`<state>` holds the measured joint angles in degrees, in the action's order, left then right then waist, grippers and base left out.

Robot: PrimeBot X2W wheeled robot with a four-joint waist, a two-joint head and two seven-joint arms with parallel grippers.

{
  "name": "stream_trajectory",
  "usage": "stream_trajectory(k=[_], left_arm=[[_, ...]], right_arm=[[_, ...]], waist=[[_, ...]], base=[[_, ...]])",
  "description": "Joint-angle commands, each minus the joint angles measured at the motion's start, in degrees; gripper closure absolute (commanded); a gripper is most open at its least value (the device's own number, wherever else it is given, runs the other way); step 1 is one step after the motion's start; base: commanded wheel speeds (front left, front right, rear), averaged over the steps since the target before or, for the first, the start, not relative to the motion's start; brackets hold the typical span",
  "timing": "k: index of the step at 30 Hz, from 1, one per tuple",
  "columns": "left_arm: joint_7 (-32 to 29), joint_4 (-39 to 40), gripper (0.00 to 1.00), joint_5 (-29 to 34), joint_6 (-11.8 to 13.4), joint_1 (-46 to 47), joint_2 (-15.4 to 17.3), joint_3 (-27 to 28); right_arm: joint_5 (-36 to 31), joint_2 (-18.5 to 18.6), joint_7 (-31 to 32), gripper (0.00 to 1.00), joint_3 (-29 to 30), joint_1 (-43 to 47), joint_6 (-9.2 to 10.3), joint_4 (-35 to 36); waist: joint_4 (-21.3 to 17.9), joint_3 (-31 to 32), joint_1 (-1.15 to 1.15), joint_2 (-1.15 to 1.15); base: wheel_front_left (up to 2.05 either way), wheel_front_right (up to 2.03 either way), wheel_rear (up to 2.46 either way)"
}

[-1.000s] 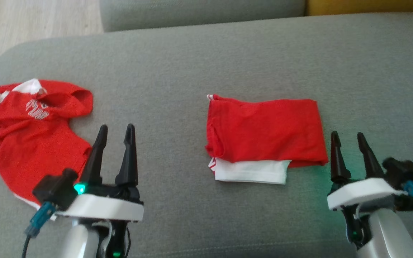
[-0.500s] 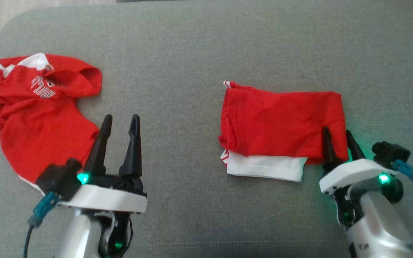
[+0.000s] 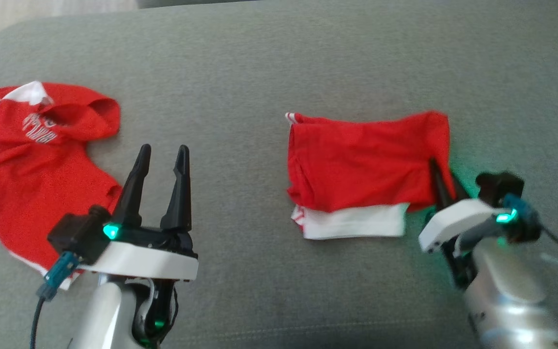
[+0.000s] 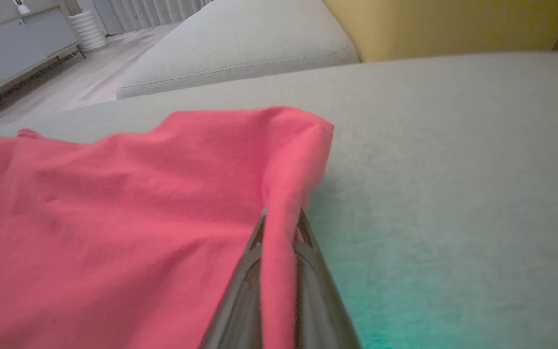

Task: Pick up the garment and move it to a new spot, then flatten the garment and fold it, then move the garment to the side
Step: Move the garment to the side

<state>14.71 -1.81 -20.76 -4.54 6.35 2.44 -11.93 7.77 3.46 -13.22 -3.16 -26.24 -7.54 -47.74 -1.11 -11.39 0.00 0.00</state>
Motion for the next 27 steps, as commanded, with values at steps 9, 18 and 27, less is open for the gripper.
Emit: stream_trajectory(k=[9, 18, 27], left_arm=[[0.29, 2.9, 0.0, -0.04, -0.2, 3.46, 0.43, 1.84], [0.29, 2.41, 0.0, 0.11, -0.81, 5.39, 0.43, 1.51], [0.29, 1.66, 0.0, -0.3, -1.31, 5.62, 0.43, 2.3]], right_arm=[[-5.87, 14.75, 3.39, 1.0, -1.15, -7.06, 0.05, 10.69], [-6.83, 25.55, 7.03, 1.0, 0.76, -8.12, 0.05, 12.22], [-14.11, 24.29, 9.83, 1.0, 8.99, -7.93, 0.05, 12.42]], waist=[[-4.5, -3.12, 0.0, 0.0], [-5.19, -6.01, 0.0, 0.0], [-4.56, -5.68, 0.0, 0.0]], base=[[0.0, 0.0, 0.0], [0.0, 0.0, 0.0], [0.0, 0.0, 0.0]])
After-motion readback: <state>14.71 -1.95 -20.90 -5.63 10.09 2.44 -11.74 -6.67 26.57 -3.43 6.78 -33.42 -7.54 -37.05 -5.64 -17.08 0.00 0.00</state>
